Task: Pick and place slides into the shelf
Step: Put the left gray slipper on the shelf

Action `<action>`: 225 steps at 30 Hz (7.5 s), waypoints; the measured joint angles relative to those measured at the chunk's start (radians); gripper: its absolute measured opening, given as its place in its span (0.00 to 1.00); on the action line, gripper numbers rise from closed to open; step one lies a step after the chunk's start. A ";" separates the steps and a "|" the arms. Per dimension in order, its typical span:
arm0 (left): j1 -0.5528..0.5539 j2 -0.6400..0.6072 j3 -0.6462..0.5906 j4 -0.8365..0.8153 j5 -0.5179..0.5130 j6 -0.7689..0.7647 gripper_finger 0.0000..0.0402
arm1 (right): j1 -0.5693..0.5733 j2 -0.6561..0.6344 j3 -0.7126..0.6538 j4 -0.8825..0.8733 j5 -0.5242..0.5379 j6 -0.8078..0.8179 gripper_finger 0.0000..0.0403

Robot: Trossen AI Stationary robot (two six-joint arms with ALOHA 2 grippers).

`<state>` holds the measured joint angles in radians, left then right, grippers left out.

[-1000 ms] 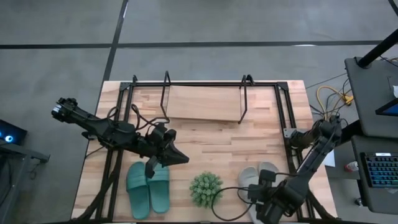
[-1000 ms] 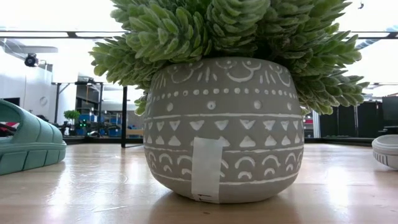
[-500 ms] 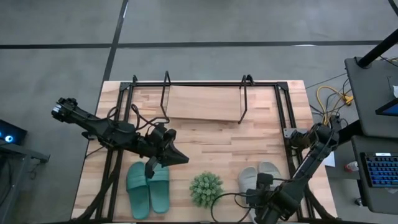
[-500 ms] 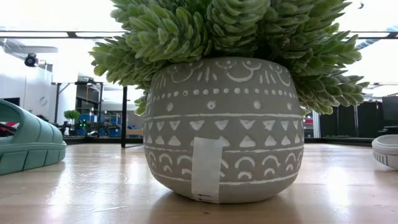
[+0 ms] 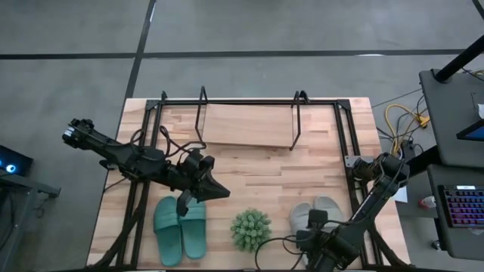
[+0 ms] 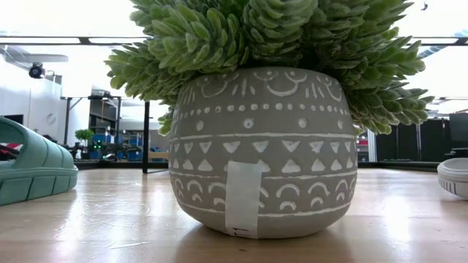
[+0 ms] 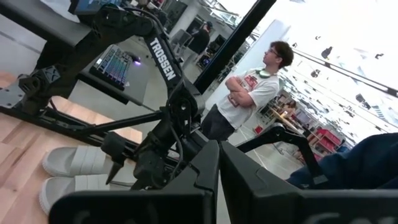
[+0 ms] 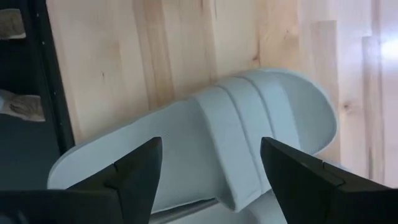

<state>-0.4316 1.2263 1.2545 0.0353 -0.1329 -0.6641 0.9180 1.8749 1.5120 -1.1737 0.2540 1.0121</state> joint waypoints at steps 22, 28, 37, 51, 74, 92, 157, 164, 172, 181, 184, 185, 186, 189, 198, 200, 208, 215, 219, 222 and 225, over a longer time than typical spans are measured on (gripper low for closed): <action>0.007 -0.004 0.003 0.000 0.003 0.018 0.00 | 0.005 0.001 -0.091 0.037 0.035 0.052 0.64; 0.008 -0.013 0.002 0.002 0.005 0.024 0.00 | 0.006 0.001 -0.123 0.065 0.032 0.054 0.64; 0.012 -0.018 0.000 -0.001 0.009 0.026 0.00 | 0.005 0.001 -0.213 0.088 0.040 0.118 0.64; 0.015 -0.018 0.000 -0.001 0.015 0.023 0.00 | 0.005 0.000 -0.234 0.112 0.087 0.142 0.59; 0.033 -0.018 0.000 -0.001 0.015 0.024 0.00 | 0.005 0.000 -0.238 0.119 0.091 0.160 0.03; 0.079 -0.027 0.004 0.001 0.021 0.043 0.00 | 0.002 -0.002 -0.184 -0.070 0.132 0.208 0.03; 0.138 -0.166 -0.002 -0.183 -0.009 0.121 0.00 | -0.799 -0.317 -0.060 0.070 0.473 -0.782 0.03; 0.138 -0.166 -0.002 -0.182 -0.011 0.121 0.00 | -0.891 -0.303 -0.040 0.138 0.434 -0.895 0.03; 0.138 -0.165 -0.002 -0.181 -0.013 0.122 0.00 | -0.985 -0.297 -0.040 0.174 0.426 -1.024 0.03; 0.140 -0.159 -0.002 -0.176 -0.033 0.122 0.00 | -1.066 -0.208 0.007 0.198 0.419 -1.101 0.03; 0.142 -0.156 -0.002 -0.173 -0.033 0.122 0.00 | -1.083 -0.162 0.049 0.200 0.421 -1.102 0.03; 0.142 -0.155 -0.002 -0.175 -0.033 0.122 0.00 | -1.088 -0.148 0.064 0.202 0.424 -1.102 0.03; 0.143 -0.155 -0.002 -0.175 -0.033 0.122 0.00 | -1.091 -0.133 0.079 0.200 0.426 -1.102 0.03; 0.143 -0.154 -0.002 -0.174 -0.033 0.122 0.00 | -1.099 -0.081 0.129 0.199 0.463 -1.103 0.03; 0.144 -0.154 0.000 -0.174 -0.033 0.122 0.00 | -1.109 0.061 0.295 0.196 0.526 -1.119 0.03; 0.144 -0.154 0.000 -0.174 -0.033 0.122 0.00 | -1.110 0.094 0.330 0.191 0.541 -1.131 0.03; 0.144 -0.154 0.004 -0.174 -0.033 0.122 0.00 | -1.123 0.215 0.459 0.125 0.585 -1.140 0.03; 0.144 -0.155 0.004 -0.172 -0.033 0.122 0.00 | -1.142 0.243 0.485 0.089 0.638 -1.140 0.03; 0.144 -0.154 0.004 -0.173 -0.033 0.124 0.00 | -1.150 0.243 0.479 0.089 0.637 -1.143 0.03; 0.144 -0.154 0.004 -0.174 -0.033 0.125 0.00 | -1.155 0.241 0.471 0.097 0.632 -1.144 0.03; 0.144 -0.155 0.004 -0.173 -0.032 0.126 0.00 | -1.158 0.241 0.459 0.110 0.605 -1.155 0.03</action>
<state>-0.2878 1.0713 1.2583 -0.1378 -0.1654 -0.5385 -0.2398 2.1162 1.9715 -1.0639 0.8595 -0.1431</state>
